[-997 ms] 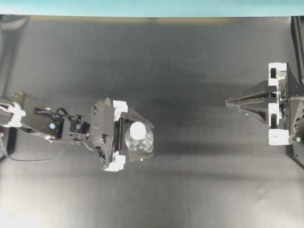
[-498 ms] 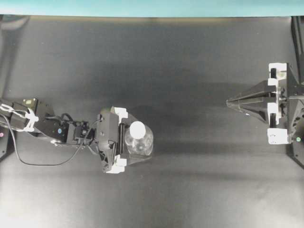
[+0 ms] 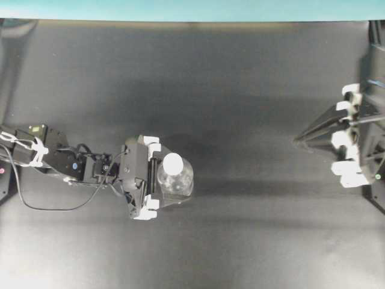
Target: Open the bottle cap by holding the bottle with the left arm and twisting the cap with the right arm.
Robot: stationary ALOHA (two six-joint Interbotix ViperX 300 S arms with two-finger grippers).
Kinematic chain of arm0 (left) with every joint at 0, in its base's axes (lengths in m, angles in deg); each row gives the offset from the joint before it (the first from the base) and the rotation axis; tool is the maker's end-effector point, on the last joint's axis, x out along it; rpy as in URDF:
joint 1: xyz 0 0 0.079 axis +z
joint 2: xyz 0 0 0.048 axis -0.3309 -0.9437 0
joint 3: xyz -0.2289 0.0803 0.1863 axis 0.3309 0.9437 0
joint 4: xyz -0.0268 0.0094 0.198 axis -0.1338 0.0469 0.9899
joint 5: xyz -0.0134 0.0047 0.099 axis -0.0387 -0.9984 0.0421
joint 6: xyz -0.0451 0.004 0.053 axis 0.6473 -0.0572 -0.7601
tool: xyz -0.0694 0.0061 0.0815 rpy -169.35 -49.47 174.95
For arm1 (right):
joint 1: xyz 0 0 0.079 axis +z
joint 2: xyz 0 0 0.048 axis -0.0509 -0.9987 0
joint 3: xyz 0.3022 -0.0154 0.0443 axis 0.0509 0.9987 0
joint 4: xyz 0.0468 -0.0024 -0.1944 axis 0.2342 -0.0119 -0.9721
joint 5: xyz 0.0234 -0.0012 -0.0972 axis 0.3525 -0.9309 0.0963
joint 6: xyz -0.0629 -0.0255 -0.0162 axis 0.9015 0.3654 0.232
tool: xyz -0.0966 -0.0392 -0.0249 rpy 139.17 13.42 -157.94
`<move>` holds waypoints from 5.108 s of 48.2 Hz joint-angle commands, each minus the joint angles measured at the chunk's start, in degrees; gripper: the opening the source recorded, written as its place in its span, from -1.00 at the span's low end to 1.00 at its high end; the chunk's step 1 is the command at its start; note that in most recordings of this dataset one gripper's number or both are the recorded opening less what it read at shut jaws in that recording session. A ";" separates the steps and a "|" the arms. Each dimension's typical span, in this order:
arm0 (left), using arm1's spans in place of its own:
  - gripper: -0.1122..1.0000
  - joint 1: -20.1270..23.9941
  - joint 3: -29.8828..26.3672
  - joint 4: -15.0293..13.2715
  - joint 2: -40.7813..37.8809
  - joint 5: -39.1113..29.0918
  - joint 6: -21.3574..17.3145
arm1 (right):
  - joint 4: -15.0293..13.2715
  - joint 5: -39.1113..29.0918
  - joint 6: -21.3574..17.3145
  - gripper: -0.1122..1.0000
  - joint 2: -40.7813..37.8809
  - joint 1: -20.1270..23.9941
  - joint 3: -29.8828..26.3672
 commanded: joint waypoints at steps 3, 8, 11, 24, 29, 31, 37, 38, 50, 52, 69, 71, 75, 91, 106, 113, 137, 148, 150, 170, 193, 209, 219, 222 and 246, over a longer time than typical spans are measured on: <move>0.66 -0.09 -0.62 0.18 0.09 0.18 -0.09 | 2.02 -6.77 -1.23 -0.32 -5.98 0.00 -9.23; 0.66 -0.09 -0.70 0.18 0.09 0.26 -0.09 | 2.37 -11.87 -1.23 0.12 -10.72 0.18 -15.38; 0.66 -0.09 -0.70 0.18 0.09 0.18 0.00 | 2.46 -15.03 -1.23 0.37 -13.62 0.35 -19.16; 0.66 -0.09 -0.62 0.18 0.09 0.35 0.09 | 3.34 -24.96 -1.23 0.61 -28.04 1.58 -37.97; 0.66 -0.09 -0.35 0.18 0.09 0.26 0.09 | 4.04 -31.64 -1.93 0.61 -35.07 1.49 -47.11; 0.66 -0.09 -0.35 0.18 0.09 0.26 0.09 | 4.04 -34.54 -2.37 0.61 -37.88 1.49 -50.63; 0.66 -0.09 -0.26 0.18 0.18 0.26 0.09 | 4.04 -43.42 -5.54 0.61 -45.35 1.85 -60.12; 0.66 -0.09 -0.26 0.18 0.09 0.35 0.09 | 4.04 -44.56 -5.98 0.61 -46.41 1.93 -61.52; 0.66 -0.09 -0.18 0.18 0.18 0.18 0.26 | 4.04 -49.66 -11.16 0.61 -55.72 2.29 -70.93; 0.66 -0.09 -0.09 0.18 0.18 0.09 0.35 | 4.04 -49.66 -12.92 0.61 -56.60 2.29 -71.28; 0.66 -0.35 -0.09 0.18 0.18 0.26 0.70 | 3.52 -46.05 -17.14 0.60 -59.50 2.37 -70.31; 0.66 -0.35 -0.09 0.18 0.18 0.18 0.62 | 3.43 -46.05 -17.05 0.60 -59.68 2.29 -70.31; 0.66 -0.35 -0.09 0.18 0.18 0.18 0.62 | 3.16 -46.14 -17.05 0.59 -60.03 2.37 -70.14; 0.66 -0.35 0.00 0.18 0.18 0.18 0.53 | 1.67 -45.53 -16.26 0.05 -60.38 2.46 -68.47; 0.66 -0.35 0.00 0.18 0.00 0.18 0.53 | 1.76 -44.91 -6.06 -0.13 -60.38 2.46 -68.55; 0.66 -0.35 0.00 0.18 0.00 0.26 0.44 | 2.11 -44.91 5.45 -0.13 -60.38 2.46 -68.64; 0.66 -0.44 0.09 0.18 0.00 0.18 0.35 | 2.99 -45.88 35.60 -0.13 -60.29 1.93 -68.73; 0.66 -0.35 0.09 0.18 0.00 0.09 0.35 | 3.52 -44.82 51.86 -0.13 -60.29 2.46 -68.73; 0.66 -0.44 0.09 0.18 0.00 0.09 0.35 | 3.52 -44.82 54.32 -0.13 -60.38 2.64 -68.73; 0.66 -0.44 0.09 0.18 0.00 0.09 0.35 | 3.16 -44.74 55.90 -0.13 -60.21 2.90 -68.64; 0.66 -0.70 0.00 0.18 0.00 0.09 0.35 | 0.79 -44.30 55.81 -0.12 -60.03 3.08 -68.38; 0.66 -0.79 0.09 0.18 -0.09 0.00 0.62 | 0.00 -42.10 45.70 0.65 -57.39 3.25 -66.53; 0.66 -0.79 0.09 0.18 -0.09 0.00 0.62 | 0.79 -43.24 31.73 0.65 -53.35 3.87 -67.85; 0.66 -0.79 0.00 0.18 -0.09 0.00 0.62 | 1.23 -44.12 25.66 0.65 -52.65 3.96 -68.99; 0.66 -0.97 -0.09 0.18 -0.09 -0.09 1.05 | 1.32 -55.55 -19.34 0.64 -58.18 4.92 -79.89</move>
